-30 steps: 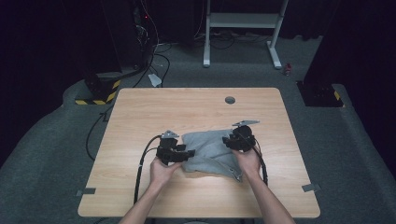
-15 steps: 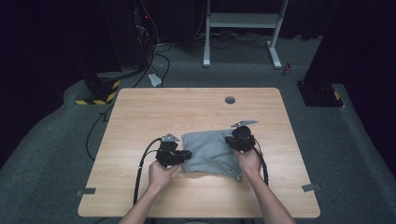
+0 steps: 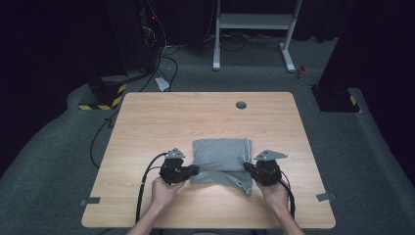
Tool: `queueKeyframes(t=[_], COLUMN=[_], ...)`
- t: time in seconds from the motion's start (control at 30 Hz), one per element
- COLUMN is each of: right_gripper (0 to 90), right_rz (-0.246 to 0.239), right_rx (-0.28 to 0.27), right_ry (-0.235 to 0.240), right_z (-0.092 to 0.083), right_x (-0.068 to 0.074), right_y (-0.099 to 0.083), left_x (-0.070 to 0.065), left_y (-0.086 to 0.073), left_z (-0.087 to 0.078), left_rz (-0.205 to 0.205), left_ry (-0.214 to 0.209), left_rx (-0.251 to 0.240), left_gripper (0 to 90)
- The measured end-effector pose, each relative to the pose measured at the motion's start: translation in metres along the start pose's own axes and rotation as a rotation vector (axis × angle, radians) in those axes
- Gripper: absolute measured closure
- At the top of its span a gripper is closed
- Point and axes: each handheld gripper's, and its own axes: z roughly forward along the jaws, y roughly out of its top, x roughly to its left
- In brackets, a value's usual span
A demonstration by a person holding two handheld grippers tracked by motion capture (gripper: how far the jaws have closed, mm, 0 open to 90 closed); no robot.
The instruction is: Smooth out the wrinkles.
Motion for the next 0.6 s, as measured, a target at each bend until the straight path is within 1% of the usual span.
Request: queueKeyframes(t=[0.03,0.07,0.13,0.2,0.27,0.3,0.37,0.4,0.43,0.47,0.5,0.57,0.6], right_gripper=[85.8,79.3,78.3,74.8,70.8,69.2,66.0,64.7,63.9,63.1,64.5,77.8,83.3], right_rz=[-0.001,0.019,0.025,0.038,0.054,0.052,0.044,0.037,0.03,0.023,0.008,-0.013,-0.025], right_rx=[0.014,0.034,0.028,0.004,-0.037,-0.062,-0.089,-0.106,-0.109,-0.099,-0.087,-0.047,-0.017], right_ry=[0.0,0.01,0.015,0.018,0.015,0.016,0.014,0.021,0.023,0.025,0.026,0.047,0.053], right_z=[0.001,0.001,-0.001,-0.007,-0.016,-0.019,-0.023,-0.023,-0.022,-0.019,-0.017,-0.009,-0.006], right_x=[0.001,0.0,0.0,0.0,0.001,0.001,0.003,0.004,0.007,0.009,0.01,0.013,0.016], right_y=[-0.007,-0.02,-0.023,-0.028,-0.025,-0.02,-0.01,-0.004,0.001,0.004,0.006,0.005,0.002], left_x=[-0.001,-0.003,-0.005,-0.007,-0.008,-0.009,-0.01,-0.011,-0.011,-0.011,-0.011,-0.012,-0.012], left_y=[-0.002,-0.005,-0.007,-0.008,-0.007,-0.007,-0.006,-0.006,-0.007,-0.007,-0.008,-0.008,-0.009], left_z=[-0.001,-0.001,-0.004,-0.008,-0.011,-0.012,-0.014,-0.014,-0.014,-0.014,-0.014,-0.015,-0.016], left_rz=[0.002,0.005,0.01,0.009,0.014,0.013,0.023,0.026,0.027,0.03,0.034,0.034,0.038], left_ry=[-0.005,-0.013,-0.026,-0.044,-0.045,-0.048,-0.05,-0.048,-0.047,-0.045,-0.047,-0.048,-0.045], left_rx=[0.003,0.004,0.001,-0.011,-0.018,-0.023,-0.023,-0.022,-0.017,-0.014,-0.008,-0.004,-0.004], left_gripper=[87.2,86.5,86.0,84.6,84.2,84.2,84.8,85.8,86.8,87.5,87.9,88.1,88.1])
